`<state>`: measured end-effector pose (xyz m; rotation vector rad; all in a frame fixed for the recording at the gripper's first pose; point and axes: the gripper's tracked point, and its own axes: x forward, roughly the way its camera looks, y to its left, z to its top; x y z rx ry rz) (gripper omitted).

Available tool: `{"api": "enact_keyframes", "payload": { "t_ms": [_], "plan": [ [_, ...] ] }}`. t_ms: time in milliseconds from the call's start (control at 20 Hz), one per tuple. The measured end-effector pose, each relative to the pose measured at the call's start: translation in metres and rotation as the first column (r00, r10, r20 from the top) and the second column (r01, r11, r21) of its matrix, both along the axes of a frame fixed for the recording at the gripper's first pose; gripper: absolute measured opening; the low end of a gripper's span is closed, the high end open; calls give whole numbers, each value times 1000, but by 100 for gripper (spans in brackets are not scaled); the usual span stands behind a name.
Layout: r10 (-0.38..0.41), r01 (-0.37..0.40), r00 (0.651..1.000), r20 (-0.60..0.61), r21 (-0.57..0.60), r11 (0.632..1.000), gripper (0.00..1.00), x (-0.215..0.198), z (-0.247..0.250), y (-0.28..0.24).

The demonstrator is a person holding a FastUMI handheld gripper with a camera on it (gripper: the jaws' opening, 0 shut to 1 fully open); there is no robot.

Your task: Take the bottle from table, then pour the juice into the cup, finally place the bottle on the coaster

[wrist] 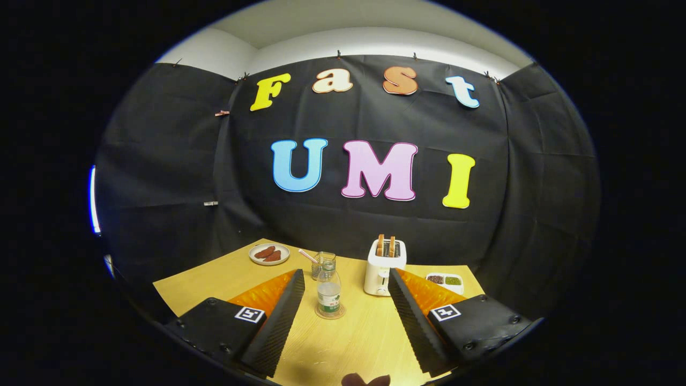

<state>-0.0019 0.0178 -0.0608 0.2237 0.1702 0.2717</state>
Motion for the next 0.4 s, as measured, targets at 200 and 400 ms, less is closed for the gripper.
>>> {"api": "enact_keyframes", "payload": {
  "t_ms": [200, 400],
  "plan": [
    [-11, 11, 1000, -15, -8, 1000, 96, -3, -3, -3],
    [-35, 35, 999, -8, -41, 999, 96, 0, 0, -4]
  ]
}}
